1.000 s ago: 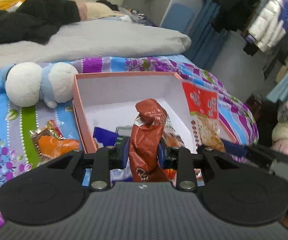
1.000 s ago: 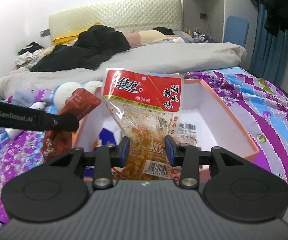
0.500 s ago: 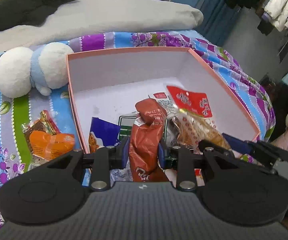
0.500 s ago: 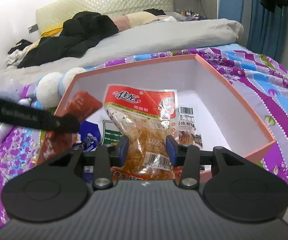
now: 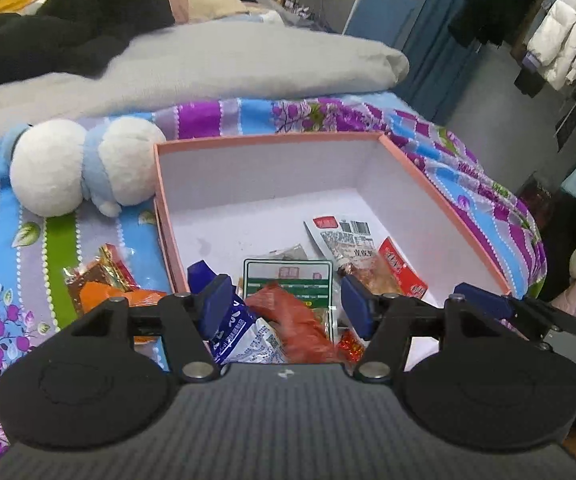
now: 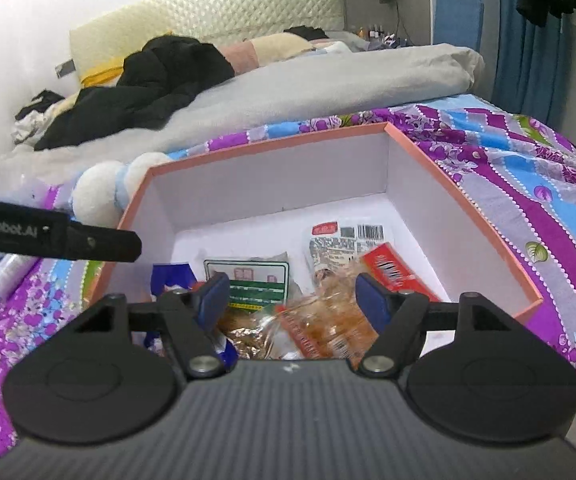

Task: Organize snacks
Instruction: 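Lower both snacks into the pink box and open both grippers, then withdraw both grippers from the box toward the last snacks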

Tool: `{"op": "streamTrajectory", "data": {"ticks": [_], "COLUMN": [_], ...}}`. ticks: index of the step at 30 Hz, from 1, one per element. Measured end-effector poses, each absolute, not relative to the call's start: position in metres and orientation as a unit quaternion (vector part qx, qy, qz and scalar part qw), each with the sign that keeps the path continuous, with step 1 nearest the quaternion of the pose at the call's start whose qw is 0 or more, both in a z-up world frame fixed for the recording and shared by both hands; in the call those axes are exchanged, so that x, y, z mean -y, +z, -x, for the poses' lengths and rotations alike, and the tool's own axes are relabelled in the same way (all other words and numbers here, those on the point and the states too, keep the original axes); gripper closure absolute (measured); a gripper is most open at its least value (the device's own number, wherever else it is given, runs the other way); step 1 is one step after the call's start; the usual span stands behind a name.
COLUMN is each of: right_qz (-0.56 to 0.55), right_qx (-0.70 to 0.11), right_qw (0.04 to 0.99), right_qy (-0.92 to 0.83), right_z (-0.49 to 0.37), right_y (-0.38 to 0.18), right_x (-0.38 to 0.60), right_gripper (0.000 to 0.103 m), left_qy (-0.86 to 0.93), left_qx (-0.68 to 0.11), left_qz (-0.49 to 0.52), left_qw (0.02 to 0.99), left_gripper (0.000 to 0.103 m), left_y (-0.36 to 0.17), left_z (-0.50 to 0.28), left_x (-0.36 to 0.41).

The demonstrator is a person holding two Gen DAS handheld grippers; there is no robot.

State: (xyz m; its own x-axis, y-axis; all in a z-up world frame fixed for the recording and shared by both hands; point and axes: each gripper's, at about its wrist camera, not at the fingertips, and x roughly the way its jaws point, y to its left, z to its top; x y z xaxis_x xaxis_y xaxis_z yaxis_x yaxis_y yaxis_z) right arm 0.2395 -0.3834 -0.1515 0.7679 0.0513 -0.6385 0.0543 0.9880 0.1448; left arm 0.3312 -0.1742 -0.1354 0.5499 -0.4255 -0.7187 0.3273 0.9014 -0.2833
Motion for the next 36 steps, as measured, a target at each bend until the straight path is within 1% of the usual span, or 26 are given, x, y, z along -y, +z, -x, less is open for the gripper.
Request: {"op": "streamTrajectory", "data": {"ticks": [9, 20, 26, 36], "right_qz": [-0.091, -0.085, -0.08, -0.074], "right_qx": [-0.306, -0.274, -0.269, -0.267], "right_qw": [0.948, 0.957, 0.958, 0.957], "right_qy": [0.011, 0.037, 0.057, 0.083], "right_z": [-0.203, -0.154, -0.132, -0.103], "right_y": [-0.127, -0.098, -0.091, -0.091], "right_x": [0.371, 0.344, 0.328, 0.298], "right_gripper": [0.032, 0.032, 0.032, 0.032], "left_qy": [-0.22, -0.213, -0.187, -0.161], "left_qx": [-0.376, -0.336, -0.316, -0.326], "left_qz": [0.051, 0.049, 0.071, 0.084], "left_qw": [0.899, 0.916, 0.928, 0.928], "left_gripper": [0.037, 0.037, 0.037, 0.037], "left_y": [-0.103, -0.064, -0.059, -0.065], "left_z": [-0.286, -0.222, -0.187, -0.141], "left_x": [0.15, 0.109, 0.083, 0.04]}}
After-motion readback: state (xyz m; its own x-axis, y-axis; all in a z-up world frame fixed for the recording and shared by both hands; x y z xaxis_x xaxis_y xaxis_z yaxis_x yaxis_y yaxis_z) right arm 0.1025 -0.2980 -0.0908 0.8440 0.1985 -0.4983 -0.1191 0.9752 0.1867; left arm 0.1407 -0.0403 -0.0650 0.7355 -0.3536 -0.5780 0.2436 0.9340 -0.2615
